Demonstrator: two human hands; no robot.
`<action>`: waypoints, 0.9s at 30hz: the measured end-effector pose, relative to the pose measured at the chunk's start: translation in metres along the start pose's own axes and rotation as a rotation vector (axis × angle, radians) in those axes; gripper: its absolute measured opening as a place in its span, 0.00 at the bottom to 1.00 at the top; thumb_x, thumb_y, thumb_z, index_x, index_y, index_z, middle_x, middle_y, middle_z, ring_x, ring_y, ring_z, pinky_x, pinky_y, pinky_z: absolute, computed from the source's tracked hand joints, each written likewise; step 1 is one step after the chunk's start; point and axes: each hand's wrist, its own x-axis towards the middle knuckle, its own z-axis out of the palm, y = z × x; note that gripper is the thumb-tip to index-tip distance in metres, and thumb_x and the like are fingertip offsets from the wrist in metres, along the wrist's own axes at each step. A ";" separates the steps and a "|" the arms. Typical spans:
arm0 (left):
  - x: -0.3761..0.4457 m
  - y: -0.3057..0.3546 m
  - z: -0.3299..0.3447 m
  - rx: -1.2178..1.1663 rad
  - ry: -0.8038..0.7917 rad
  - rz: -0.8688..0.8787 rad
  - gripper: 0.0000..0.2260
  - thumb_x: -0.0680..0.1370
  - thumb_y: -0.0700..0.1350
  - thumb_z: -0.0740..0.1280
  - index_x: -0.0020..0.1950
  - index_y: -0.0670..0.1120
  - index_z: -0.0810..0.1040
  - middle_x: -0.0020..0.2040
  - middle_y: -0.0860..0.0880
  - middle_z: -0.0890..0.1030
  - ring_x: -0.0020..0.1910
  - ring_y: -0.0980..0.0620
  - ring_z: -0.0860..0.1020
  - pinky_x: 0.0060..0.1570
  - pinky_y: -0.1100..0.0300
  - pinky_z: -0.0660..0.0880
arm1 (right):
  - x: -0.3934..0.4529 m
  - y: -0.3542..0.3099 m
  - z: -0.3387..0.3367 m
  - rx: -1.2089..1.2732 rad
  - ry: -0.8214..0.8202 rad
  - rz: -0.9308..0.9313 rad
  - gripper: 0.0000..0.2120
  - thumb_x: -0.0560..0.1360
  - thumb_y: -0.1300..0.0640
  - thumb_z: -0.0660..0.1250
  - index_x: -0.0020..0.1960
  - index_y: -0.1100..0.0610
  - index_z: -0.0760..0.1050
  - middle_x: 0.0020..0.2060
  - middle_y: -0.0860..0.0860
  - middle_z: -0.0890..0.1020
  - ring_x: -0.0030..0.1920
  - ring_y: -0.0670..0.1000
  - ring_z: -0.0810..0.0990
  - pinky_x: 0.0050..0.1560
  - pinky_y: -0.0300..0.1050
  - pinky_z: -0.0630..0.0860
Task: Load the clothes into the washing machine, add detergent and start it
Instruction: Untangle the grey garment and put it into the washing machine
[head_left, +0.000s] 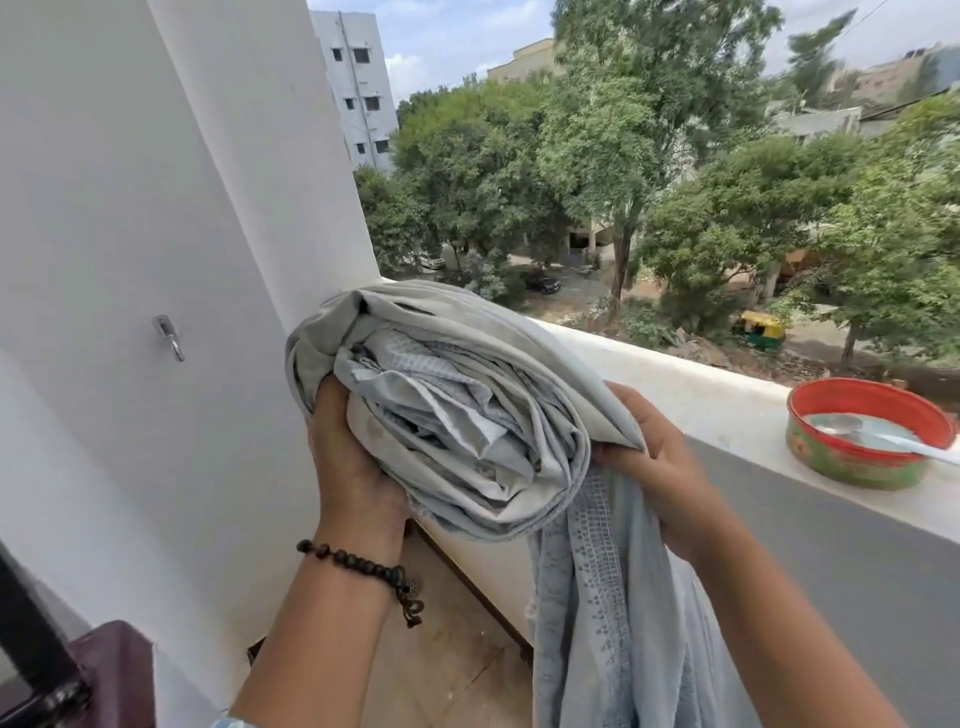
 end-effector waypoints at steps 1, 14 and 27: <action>0.000 -0.001 0.002 0.006 -0.027 -0.001 0.19 0.75 0.52 0.69 0.62 0.45 0.78 0.53 0.44 0.82 0.54 0.44 0.81 0.53 0.51 0.81 | -0.009 0.008 0.002 0.004 -0.047 0.025 0.32 0.69 0.53 0.73 0.71 0.50 0.68 0.63 0.51 0.79 0.62 0.53 0.79 0.59 0.50 0.77; -0.021 -0.035 -0.010 0.111 -0.004 -0.051 0.42 0.66 0.59 0.79 0.74 0.42 0.71 0.73 0.37 0.72 0.71 0.36 0.72 0.70 0.35 0.67 | -0.040 0.030 0.037 0.174 0.242 0.041 0.38 0.62 0.46 0.79 0.69 0.49 0.69 0.59 0.49 0.82 0.59 0.50 0.81 0.55 0.45 0.79; -0.035 0.022 -0.063 1.040 -0.418 -0.206 0.59 0.51 0.70 0.80 0.74 0.76 0.49 0.78 0.64 0.60 0.77 0.66 0.57 0.77 0.52 0.56 | 0.013 -0.031 -0.027 -0.348 0.020 -0.038 0.31 0.61 0.63 0.73 0.62 0.47 0.75 0.51 0.47 0.84 0.50 0.47 0.84 0.50 0.47 0.81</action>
